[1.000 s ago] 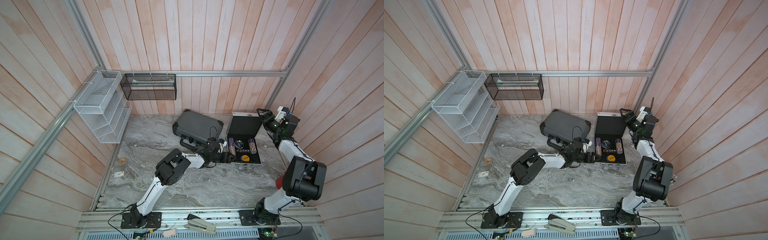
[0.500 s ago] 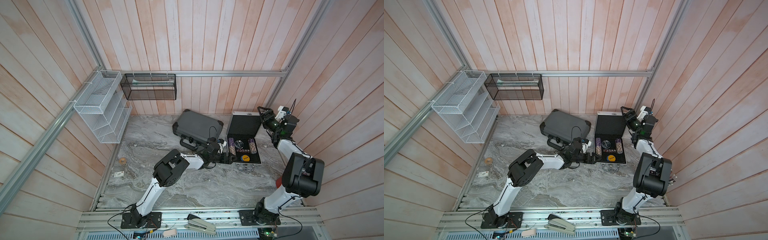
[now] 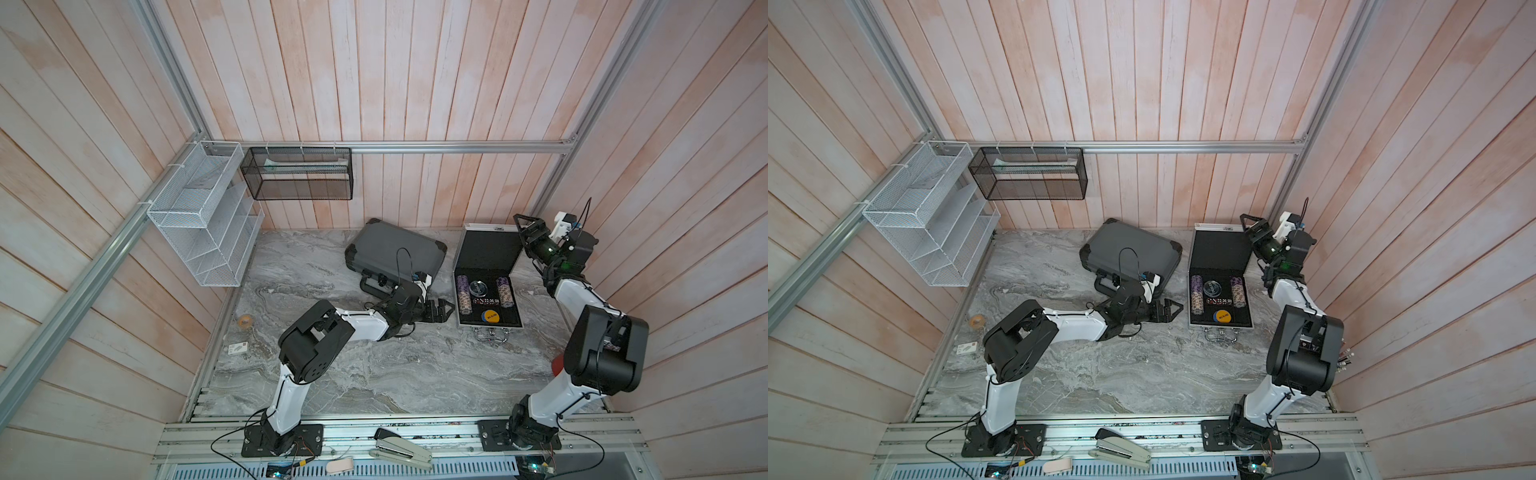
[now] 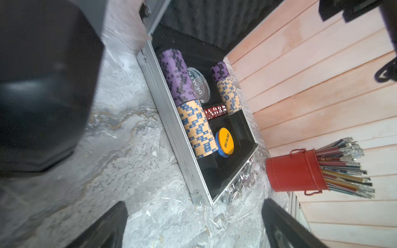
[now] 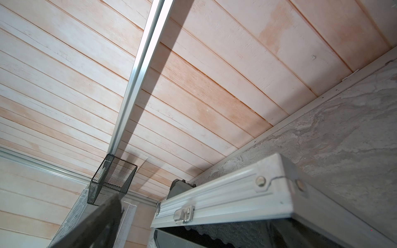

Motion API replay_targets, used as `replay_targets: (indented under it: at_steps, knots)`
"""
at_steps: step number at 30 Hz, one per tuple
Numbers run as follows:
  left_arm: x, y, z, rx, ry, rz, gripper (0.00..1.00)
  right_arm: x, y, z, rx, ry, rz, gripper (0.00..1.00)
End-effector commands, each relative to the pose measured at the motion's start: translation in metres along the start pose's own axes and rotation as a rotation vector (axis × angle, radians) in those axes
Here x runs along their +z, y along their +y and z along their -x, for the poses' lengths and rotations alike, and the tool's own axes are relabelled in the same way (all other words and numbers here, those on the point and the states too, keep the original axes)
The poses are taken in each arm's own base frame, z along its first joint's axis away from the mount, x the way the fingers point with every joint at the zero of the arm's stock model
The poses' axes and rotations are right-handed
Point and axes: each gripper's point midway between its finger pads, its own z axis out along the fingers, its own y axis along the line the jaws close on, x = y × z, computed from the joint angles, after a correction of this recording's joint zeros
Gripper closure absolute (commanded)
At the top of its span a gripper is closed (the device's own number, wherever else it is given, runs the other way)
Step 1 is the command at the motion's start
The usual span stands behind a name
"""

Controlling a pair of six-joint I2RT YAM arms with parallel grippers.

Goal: Open the poker set cases
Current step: Open the case lid on the poker set case, then move the poker set case to the center of the board.

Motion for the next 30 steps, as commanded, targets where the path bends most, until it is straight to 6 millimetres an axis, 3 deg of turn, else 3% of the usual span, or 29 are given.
replay_targets:
  at_steps: [1, 10, 17, 25, 30]
  knots:
    - [-0.014, -0.006, 0.019, 0.043, -0.079, 0.011, 0.00, -0.006, 0.007, -0.007, -0.045, 0.023, 0.009, 0.01]
    - [-0.032, 0.000, 0.031, 0.041, -0.126, 0.044, 0.00, -0.019, -0.002, -0.029, -0.049, 0.060, -0.031, 0.01]
    - [-0.056, 0.011, 0.037, 0.048, -0.177, 0.100, 0.00, -0.029, 0.006, -0.037, -0.115, 0.063, -0.064, 0.01]
    - [-0.091, 0.049, 0.044, 0.026, -0.229, 0.216, 0.00, -0.039, 0.007, -0.066, -0.155, 0.091, -0.097, 0.01]
    - [-0.114, 0.074, 0.049, 0.009, -0.256, 0.284, 0.00, -0.038, 0.017, -0.088, -0.172, 0.123, -0.086, 0.01]
